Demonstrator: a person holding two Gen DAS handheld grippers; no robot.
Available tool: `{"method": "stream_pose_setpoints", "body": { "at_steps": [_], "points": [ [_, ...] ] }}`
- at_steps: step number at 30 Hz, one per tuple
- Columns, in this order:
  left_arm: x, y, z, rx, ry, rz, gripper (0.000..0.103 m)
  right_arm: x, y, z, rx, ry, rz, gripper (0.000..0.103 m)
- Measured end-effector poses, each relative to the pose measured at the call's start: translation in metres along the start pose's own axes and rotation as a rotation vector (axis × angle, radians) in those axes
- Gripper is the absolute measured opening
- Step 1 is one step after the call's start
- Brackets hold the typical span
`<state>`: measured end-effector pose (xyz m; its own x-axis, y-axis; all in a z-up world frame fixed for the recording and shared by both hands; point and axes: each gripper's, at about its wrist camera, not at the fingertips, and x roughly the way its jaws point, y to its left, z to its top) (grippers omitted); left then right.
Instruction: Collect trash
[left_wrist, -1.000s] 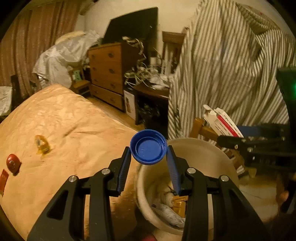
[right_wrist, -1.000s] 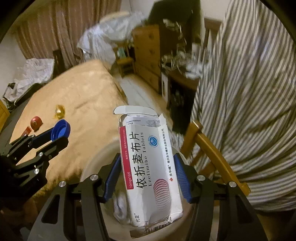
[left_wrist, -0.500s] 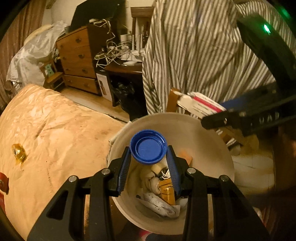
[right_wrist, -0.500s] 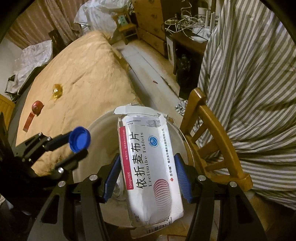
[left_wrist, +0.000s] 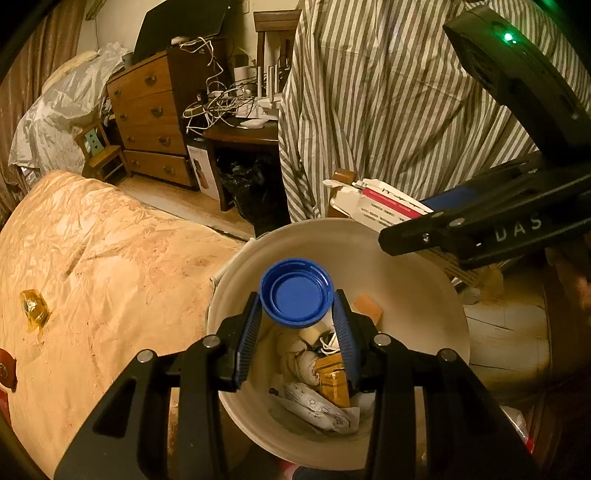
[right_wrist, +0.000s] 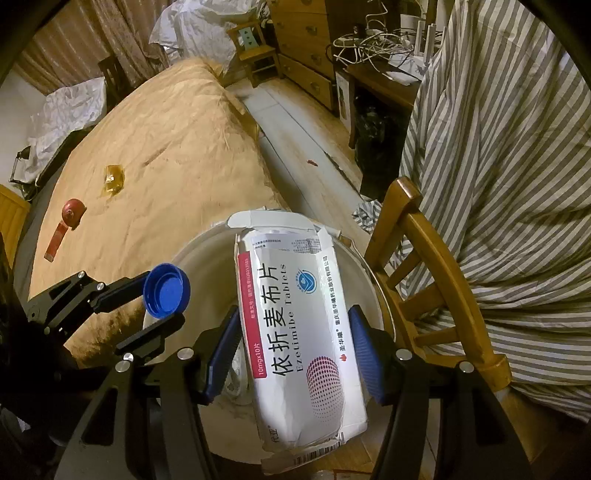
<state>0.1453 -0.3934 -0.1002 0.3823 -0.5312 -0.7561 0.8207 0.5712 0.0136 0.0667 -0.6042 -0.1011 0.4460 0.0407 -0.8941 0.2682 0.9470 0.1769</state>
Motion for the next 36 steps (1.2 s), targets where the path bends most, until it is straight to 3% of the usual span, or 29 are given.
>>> {"method": "stream_pose_setpoints", "body": {
  "at_steps": [3,5,6,22,26,30,34,36],
  "points": [
    [0.000,0.001,0.000,-0.003,-0.002,0.009,0.041,-0.001,0.000,0.000,0.003,-0.003,-0.001,0.063],
    [-0.001,0.002,0.000,-0.004,-0.009,0.030,0.066,-0.002,-0.001,0.002,0.015,-0.012,0.012,0.066],
    [-0.002,0.003,0.001,-0.006,-0.020,0.041,0.068,-0.003,-0.002,0.004,0.021,-0.019,0.023,0.066],
    [-0.003,0.009,-0.004,-0.020,-0.012,0.036,0.069,-0.009,0.003,0.001,0.032,-0.054,0.072,0.067],
    [-0.007,0.012,-0.006,-0.038,-0.018,0.038,0.075,-0.021,0.006,-0.008,0.031,-0.094,0.097,0.072],
    [-0.020,0.013,-0.014,-0.051,-0.044,0.039,0.083,-0.039,0.008,-0.029,0.019,-0.177,0.091,0.078],
    [-0.036,0.019,-0.025,-0.081,-0.074,0.057,0.096,-0.068,0.022,-0.066,-0.021,-0.305,0.035,0.086],
    [-0.045,0.022,-0.030,-0.099,-0.091,0.062,0.097,-0.081,0.029,-0.083,-0.037,-0.365,-0.003,0.088]
  ]
}}
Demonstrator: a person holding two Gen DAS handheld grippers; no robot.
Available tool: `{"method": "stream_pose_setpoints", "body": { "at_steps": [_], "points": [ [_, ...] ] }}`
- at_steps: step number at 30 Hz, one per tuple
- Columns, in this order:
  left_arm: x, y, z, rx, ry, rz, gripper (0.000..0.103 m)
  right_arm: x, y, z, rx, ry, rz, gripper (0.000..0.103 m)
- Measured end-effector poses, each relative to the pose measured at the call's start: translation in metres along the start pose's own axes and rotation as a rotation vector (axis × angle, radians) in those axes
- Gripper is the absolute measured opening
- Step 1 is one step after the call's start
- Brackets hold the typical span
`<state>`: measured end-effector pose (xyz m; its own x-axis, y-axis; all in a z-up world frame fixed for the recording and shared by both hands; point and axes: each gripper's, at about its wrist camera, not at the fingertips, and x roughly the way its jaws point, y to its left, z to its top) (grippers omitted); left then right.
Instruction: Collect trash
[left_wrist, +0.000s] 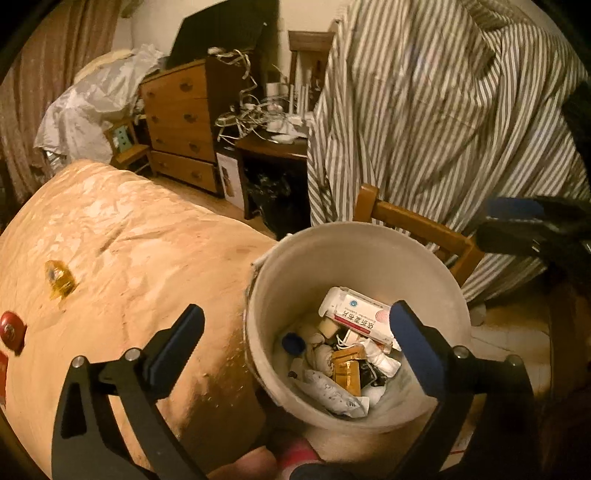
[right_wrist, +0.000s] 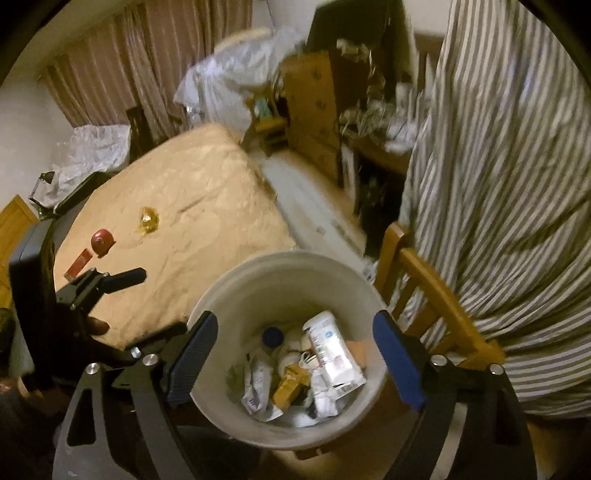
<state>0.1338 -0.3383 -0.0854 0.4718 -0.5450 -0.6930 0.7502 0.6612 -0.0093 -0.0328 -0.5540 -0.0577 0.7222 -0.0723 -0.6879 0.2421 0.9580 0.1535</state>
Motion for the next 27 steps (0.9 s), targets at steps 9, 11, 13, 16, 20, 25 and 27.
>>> {"method": "stream_pose_setpoints", "body": {
  "at_steps": [9,11,13,16,20,25,27],
  "points": [
    [-0.043,-0.006,-0.014,-0.009,-0.086,0.040,0.097,-0.075,0.041,-0.059,-0.101,-0.227,-0.127,0.098],
    [-0.053,-0.010,-0.021,-0.008,-0.103,0.044,0.097,-0.084,0.047,-0.072,-0.110,-0.257,-0.139,0.098],
    [-0.064,-0.013,-0.030,0.003,-0.119,0.054,0.097,-0.095,0.058,-0.091,-0.122,-0.294,-0.164,0.098],
    [-0.079,-0.013,-0.042,-0.007,-0.144,0.069,0.097,-0.107,0.070,-0.116,-0.141,-0.330,-0.194,0.098],
    [-0.101,-0.008,-0.057,-0.039,-0.169,0.083,0.097,-0.122,0.075,-0.140,-0.100,-0.360,-0.192,0.098],
    [-0.127,-0.005,-0.074,-0.073,-0.198,0.053,0.097,-0.141,0.081,-0.157,-0.042,-0.397,-0.217,0.098],
    [-0.137,-0.005,-0.079,-0.090,-0.207,0.037,0.097,-0.145,0.082,-0.164,-0.024,-0.398,-0.227,0.098]
  ]
}}
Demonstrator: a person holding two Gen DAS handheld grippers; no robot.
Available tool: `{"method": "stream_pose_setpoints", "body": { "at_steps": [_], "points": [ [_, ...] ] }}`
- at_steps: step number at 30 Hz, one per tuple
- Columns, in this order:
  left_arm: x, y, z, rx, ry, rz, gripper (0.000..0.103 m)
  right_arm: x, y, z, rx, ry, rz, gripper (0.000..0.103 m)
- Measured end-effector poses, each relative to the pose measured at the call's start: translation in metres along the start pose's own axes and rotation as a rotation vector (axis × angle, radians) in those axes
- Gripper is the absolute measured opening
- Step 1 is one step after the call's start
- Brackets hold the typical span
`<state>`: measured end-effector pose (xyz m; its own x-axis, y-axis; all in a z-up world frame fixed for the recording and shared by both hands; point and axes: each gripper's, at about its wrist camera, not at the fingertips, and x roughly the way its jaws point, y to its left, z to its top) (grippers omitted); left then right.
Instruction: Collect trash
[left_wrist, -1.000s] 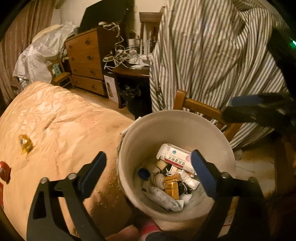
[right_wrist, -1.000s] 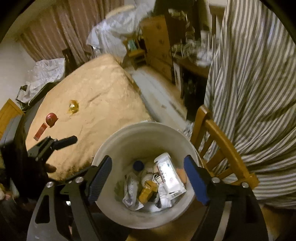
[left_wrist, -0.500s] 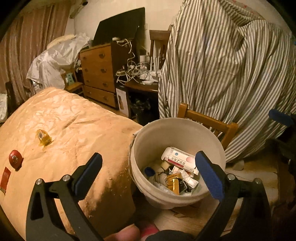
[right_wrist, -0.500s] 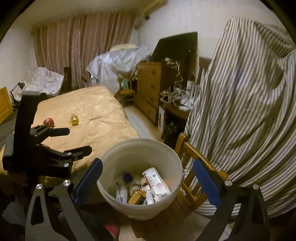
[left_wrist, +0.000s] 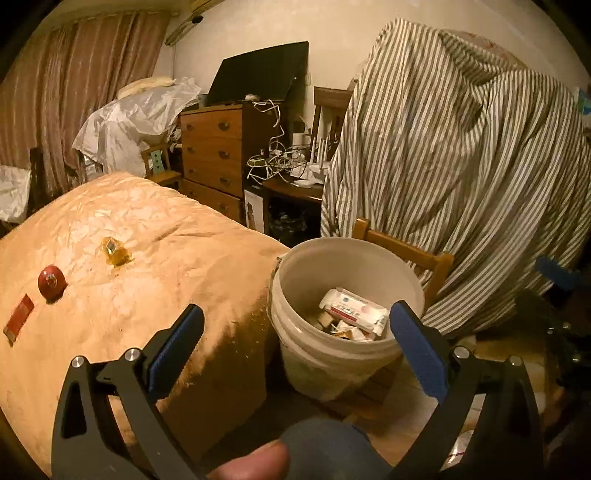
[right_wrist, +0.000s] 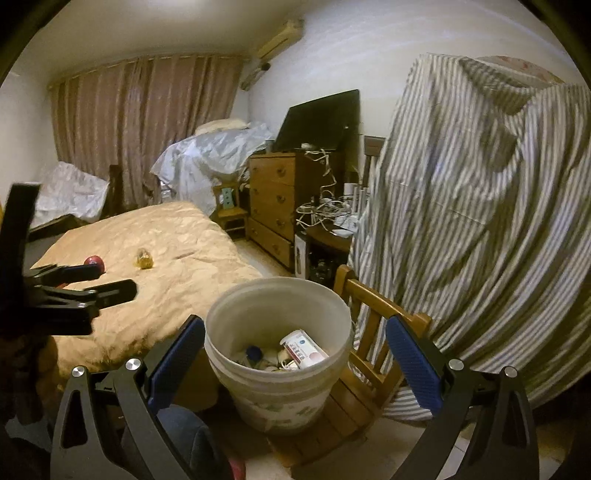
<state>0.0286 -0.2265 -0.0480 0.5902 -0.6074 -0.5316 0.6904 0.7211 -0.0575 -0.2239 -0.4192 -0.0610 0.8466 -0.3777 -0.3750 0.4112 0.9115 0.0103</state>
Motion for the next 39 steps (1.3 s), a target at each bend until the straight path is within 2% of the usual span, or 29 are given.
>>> {"method": "stream_pose_setpoints", "body": {
  "at_steps": [14,28,33,39],
  "points": [
    [-0.044,-0.017,-0.016,0.025,-0.064,-0.027,0.097,-0.012,-0.007,-0.009,0.052,0.027,0.011,0.098],
    [-0.045,-0.025,-0.015,0.053,-0.067,-0.037,0.097,-0.014,-0.013,-0.008,0.061,0.028,0.008,0.098],
    [-0.041,-0.024,-0.014,0.026,-0.056,-0.082,0.097,-0.012,-0.013,-0.009,0.059,0.039,0.012,0.098],
    [-0.036,-0.022,-0.015,0.021,-0.049,-0.038,0.097,-0.009,-0.015,-0.009,0.056,0.045,0.015,0.098]
  ]
}}
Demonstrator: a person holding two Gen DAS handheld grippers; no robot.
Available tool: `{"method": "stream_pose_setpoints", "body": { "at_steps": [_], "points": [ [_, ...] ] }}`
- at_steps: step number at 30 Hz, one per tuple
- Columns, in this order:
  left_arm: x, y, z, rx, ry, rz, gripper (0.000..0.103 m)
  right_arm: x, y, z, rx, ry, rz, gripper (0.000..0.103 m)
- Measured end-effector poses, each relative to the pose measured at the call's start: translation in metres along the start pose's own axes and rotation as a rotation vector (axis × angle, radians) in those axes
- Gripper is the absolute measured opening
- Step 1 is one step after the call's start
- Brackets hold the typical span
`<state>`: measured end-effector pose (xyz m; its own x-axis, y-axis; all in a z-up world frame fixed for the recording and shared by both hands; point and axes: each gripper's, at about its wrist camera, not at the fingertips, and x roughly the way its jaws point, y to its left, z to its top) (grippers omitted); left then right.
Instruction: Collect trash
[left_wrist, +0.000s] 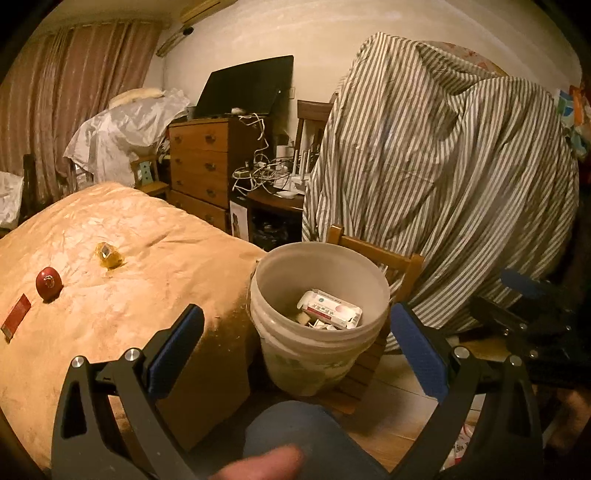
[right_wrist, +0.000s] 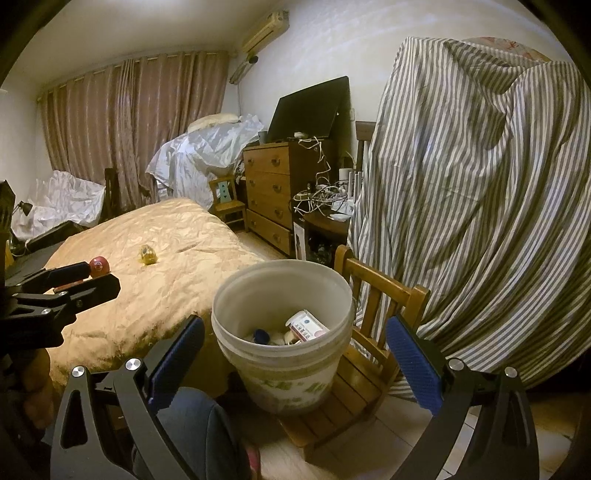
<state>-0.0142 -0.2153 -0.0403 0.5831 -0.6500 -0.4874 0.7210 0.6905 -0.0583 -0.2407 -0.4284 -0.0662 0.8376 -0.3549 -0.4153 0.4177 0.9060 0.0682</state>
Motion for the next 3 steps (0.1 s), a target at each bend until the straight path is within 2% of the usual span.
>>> {"method": "stream_pose_setpoints", "body": {
  "at_steps": [3],
  "points": [
    [0.0005,-0.0018,-0.0001,0.014,-0.002,0.025,0.097,0.0011,0.0004,-0.0007,-0.002,0.005,0.004,0.098]
  ]
}}
